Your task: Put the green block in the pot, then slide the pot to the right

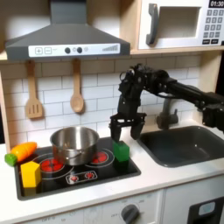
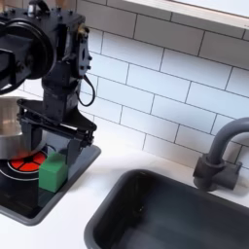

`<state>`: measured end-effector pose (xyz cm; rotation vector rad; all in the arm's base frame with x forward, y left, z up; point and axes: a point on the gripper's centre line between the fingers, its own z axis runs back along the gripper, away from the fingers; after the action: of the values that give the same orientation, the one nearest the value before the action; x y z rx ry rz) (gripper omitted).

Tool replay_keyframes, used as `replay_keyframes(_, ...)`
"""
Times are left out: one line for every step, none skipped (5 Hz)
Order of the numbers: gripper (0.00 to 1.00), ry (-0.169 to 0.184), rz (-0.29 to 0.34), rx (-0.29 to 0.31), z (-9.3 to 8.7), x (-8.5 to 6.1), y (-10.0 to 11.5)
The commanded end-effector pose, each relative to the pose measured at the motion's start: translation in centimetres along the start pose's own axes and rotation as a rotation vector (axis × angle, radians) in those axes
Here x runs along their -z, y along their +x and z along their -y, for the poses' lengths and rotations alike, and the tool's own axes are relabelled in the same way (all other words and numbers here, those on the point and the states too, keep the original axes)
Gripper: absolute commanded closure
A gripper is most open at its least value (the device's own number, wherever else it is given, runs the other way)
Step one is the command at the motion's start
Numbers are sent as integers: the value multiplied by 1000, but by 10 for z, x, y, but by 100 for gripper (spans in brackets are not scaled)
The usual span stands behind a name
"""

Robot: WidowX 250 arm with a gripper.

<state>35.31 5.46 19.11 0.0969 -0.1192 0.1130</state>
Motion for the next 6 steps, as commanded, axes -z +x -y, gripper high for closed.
replay_keyframes(0,7,-27,-5,0,12,0)
replay_keyframes(0,-2,-43,6,3,19,0)
replay_keyframes(0,0,-64,16,5,27,2)
replay_keyframes(0,-2,-79,20,4,36,2)
replay_keyframes(0,-10,-91,30,6,41,4)
replay_keyframes(0,-18,-119,30,6,49,2)
